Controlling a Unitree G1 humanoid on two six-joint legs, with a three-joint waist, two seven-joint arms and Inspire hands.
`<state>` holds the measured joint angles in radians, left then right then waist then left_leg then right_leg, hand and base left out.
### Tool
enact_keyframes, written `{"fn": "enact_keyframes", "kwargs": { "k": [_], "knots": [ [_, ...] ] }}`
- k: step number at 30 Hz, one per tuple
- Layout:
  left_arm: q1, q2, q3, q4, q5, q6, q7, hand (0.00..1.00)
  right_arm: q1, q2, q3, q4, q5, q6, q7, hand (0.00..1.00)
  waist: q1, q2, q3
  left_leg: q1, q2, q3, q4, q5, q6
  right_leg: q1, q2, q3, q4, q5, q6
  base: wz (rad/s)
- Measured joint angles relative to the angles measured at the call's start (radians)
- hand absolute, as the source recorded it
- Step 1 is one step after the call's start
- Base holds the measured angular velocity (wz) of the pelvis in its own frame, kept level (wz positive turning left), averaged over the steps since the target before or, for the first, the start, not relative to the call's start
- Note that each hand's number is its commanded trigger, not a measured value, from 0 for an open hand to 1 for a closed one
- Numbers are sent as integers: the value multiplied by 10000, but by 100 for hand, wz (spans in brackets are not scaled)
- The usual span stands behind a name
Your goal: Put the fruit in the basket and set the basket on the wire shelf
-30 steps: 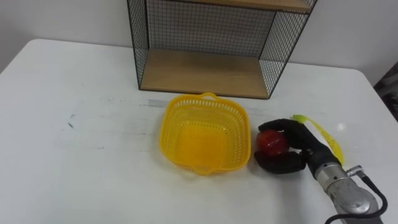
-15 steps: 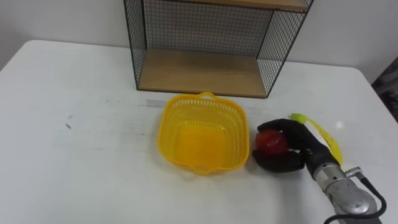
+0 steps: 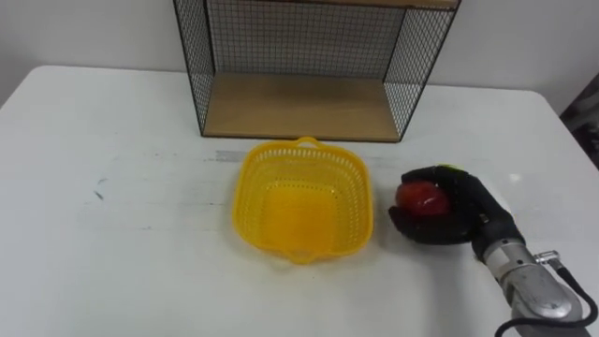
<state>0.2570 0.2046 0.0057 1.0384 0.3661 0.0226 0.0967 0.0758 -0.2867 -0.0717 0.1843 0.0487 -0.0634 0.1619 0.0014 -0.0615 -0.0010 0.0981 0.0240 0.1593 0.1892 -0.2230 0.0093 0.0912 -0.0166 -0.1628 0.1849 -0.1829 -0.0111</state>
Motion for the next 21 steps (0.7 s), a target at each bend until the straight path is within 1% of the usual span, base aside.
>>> {"fn": "enact_keyframes", "kwargs": {
  "k": [1,6,11,15,21],
  "knots": [
    [27,-23,131,-1,0,-1,0,0,0,-1,-70,-192,109,-2,21,100,-12,-2,0,4,2,-1,7,0,0,9,1,-1,0,0,0,0],
    [52,-36,320,-77,-4,-9,6,0,-4,-9,-316,-686,364,-2,33,100,-2,-39,15,2,0,-14,41,0,0,32,-1,-10,-5,0,0,0],
    [91,-37,303,-56,-6,-16,4,0,-36,-133,-337,-1382,426,-3,38,100,21,-93,32,6,0,13,13,0,0,54,9,19,-14,-1,0,0],
    [70,-33,165,52,-14,-19,6,0,-199,-149,-306,-1861,422,-3,32,100,29,-146,50,-68,-1,48,40,0,0,-80,14,126,10,-1,0,-3],
    [11,-33,80,219,-12,-20,6,0,-205,-192,-287,-2420,421,-4,-66,100,37,-147,57,-232,4,19,75,-1,0,-203,13,73,22,0,0,0]
  ]
}}
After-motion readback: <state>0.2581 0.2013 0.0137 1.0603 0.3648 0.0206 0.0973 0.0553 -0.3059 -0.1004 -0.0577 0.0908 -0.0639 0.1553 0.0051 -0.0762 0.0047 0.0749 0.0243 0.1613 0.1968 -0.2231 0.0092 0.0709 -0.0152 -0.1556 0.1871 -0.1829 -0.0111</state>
